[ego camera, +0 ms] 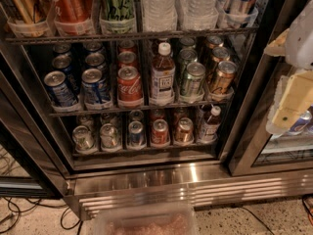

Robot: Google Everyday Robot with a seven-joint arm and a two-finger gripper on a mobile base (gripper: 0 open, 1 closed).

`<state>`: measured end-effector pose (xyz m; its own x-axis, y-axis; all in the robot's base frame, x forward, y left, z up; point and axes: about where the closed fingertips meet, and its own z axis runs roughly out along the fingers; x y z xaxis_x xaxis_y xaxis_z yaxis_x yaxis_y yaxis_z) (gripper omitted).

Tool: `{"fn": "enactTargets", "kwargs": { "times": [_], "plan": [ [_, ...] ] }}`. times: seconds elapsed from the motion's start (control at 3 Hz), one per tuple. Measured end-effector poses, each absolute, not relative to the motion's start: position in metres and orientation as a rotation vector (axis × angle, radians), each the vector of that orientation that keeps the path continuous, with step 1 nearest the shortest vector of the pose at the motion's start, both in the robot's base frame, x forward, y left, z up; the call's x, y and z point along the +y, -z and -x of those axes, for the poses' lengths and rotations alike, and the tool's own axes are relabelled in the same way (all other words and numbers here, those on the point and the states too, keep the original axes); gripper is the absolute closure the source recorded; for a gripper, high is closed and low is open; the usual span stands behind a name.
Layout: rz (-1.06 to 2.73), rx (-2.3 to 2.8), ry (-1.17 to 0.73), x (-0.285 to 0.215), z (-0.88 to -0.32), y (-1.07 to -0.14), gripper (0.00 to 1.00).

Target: Pick redbull can from bottom shelf of fridge

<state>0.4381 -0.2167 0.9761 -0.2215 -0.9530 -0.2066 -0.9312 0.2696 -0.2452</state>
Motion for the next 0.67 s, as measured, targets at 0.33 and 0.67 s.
{"fn": "enactTargets", "kwargs": {
  "times": [0.33, 0.67],
  "plan": [
    [1.725, 2.232, 0.098, -0.217, -0.438, -0.976, 0.00],
    [1.704, 2.219, 0.086, -0.209, -0.436, -0.962, 0.00]
  ]
}}
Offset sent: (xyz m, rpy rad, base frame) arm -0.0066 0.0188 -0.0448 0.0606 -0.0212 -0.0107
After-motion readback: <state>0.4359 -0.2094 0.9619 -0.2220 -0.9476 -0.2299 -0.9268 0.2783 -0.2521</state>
